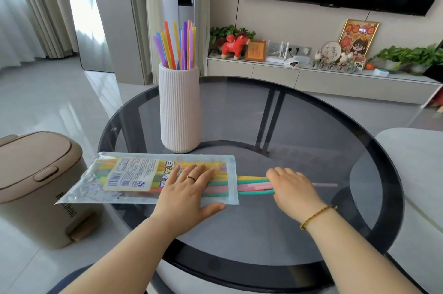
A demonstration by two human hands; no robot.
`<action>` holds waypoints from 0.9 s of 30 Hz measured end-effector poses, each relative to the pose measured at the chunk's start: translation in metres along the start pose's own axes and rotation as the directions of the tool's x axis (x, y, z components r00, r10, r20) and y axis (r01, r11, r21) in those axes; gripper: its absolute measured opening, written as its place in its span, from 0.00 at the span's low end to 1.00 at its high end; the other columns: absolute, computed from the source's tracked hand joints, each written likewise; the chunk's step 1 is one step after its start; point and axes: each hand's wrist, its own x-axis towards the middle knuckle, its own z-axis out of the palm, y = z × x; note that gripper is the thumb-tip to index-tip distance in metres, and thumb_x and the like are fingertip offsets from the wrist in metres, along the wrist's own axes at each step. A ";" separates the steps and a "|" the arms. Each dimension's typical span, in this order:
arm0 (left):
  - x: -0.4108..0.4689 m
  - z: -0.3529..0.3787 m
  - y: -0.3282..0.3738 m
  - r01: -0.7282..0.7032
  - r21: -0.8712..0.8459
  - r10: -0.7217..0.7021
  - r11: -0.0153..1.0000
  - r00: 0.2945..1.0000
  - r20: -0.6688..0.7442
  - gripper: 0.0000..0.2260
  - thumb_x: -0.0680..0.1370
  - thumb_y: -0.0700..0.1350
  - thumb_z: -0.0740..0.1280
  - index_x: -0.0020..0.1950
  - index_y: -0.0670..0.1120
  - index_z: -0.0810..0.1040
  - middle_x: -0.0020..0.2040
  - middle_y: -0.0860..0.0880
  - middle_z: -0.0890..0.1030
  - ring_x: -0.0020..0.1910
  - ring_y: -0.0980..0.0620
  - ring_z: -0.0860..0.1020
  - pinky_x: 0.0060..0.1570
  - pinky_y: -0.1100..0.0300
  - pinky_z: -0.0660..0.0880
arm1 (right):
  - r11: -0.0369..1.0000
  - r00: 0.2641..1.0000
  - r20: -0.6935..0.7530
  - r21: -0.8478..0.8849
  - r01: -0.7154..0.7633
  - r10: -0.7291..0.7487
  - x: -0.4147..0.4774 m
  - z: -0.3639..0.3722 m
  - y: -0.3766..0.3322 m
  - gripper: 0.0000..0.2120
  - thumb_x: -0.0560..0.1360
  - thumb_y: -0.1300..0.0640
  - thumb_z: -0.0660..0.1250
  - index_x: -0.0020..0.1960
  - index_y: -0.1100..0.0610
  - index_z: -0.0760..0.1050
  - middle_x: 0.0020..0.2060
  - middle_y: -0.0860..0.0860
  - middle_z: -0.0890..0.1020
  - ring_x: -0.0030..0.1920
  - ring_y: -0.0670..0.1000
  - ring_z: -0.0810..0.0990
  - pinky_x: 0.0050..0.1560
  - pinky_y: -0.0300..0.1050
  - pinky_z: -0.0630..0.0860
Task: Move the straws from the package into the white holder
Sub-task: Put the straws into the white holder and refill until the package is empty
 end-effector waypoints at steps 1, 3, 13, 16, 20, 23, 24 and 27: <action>-0.001 0.000 0.000 -0.003 -0.010 0.003 1.000 1.000 0.000 0.34 0.71 0.68 0.51 0.72 0.54 0.51 0.75 0.53 0.56 0.74 0.54 0.50 0.71 0.53 0.38 | 1.000 1.000 0.003 0.001 -0.019 0.019 -0.003 0.000 0.005 0.11 0.74 0.64 0.54 0.55 0.56 0.66 0.55 0.53 0.74 0.56 0.55 0.72 0.52 0.46 0.67; -0.001 0.001 0.000 -0.005 -0.026 0.005 1.000 1.000 -0.001 0.34 0.71 0.68 0.52 0.72 0.54 0.52 0.74 0.53 0.57 0.74 0.54 0.51 0.72 0.53 0.39 | 0.999 0.999 0.001 0.016 -0.038 0.038 -0.005 -0.001 0.009 0.11 0.74 0.62 0.56 0.56 0.55 0.66 0.55 0.52 0.74 0.56 0.54 0.71 0.53 0.45 0.66; 0.001 0.001 0.005 -0.001 -0.015 0.002 1.000 0.999 0.047 0.35 0.70 0.69 0.48 0.72 0.54 0.51 0.75 0.54 0.55 0.74 0.54 0.50 0.72 0.52 0.39 | 0.994 0.982 0.152 -0.012 0.112 -0.109 0.019 -0.015 -0.016 0.22 0.69 0.57 0.63 0.63 0.55 0.65 0.60 0.53 0.73 0.60 0.56 0.70 0.60 0.49 0.64; 0.001 0.001 0.008 -0.004 -0.040 0.006 0.999 0.999 0.040 0.34 0.71 0.68 0.52 0.72 0.53 0.52 0.75 0.53 0.56 0.73 0.54 0.51 0.72 0.52 0.40 | 0.987 0.974 0.184 -0.072 0.146 -0.130 0.028 -0.016 -0.028 0.17 0.71 0.58 0.62 0.58 0.58 0.66 0.56 0.56 0.77 0.56 0.58 0.74 0.53 0.49 0.67; 0.001 0.002 0.008 -0.009 -0.066 0.009 0.998 1.000 0.003 0.33 0.71 0.67 0.53 0.71 0.53 0.54 0.74 0.54 0.58 0.73 0.55 0.53 0.72 0.53 0.42 | 0.983 0.973 0.193 -0.108 0.147 -0.124 0.030 -0.013 -0.027 0.11 0.74 0.61 0.57 0.57 0.59 0.66 0.54 0.57 0.78 0.53 0.59 0.77 0.42 0.47 0.66; 0.002 0.002 0.008 -0.005 -0.067 0.004 0.998 1.000 -0.012 0.34 0.70 0.69 0.49 0.71 0.54 0.54 0.74 0.54 0.58 0.73 0.55 0.53 0.72 0.54 0.42 | 0.979 0.978 0.172 -0.148 0.140 -0.114 0.026 -0.014 -0.012 0.11 0.75 0.62 0.57 0.57 0.59 0.67 0.55 0.57 0.77 0.54 0.59 0.76 0.43 0.48 0.67; 0.002 0.001 0.009 -0.005 -0.066 0.004 0.998 1.000 -0.012 0.36 0.68 0.71 0.43 0.71 0.54 0.53 0.74 0.55 0.58 0.73 0.56 0.53 0.72 0.54 0.43 | 0.976 0.980 0.165 -0.172 0.135 -0.107 0.024 -0.015 -0.004 0.11 0.75 0.63 0.57 0.57 0.58 0.67 0.55 0.56 0.77 0.55 0.59 0.76 0.44 0.48 0.68; 0.000 -0.002 0.010 -0.010 -0.064 0.010 0.998 1.000 0.009 0.50 0.55 0.76 0.29 0.71 0.54 0.54 0.73 0.54 0.59 0.72 0.55 0.54 0.72 0.53 0.45 | 0.963 0.988 0.127 -0.246 0.113 -0.084 0.018 -0.021 0.020 0.12 0.74 0.64 0.56 0.57 0.57 0.67 0.55 0.55 0.78 0.56 0.58 0.76 0.51 0.49 0.69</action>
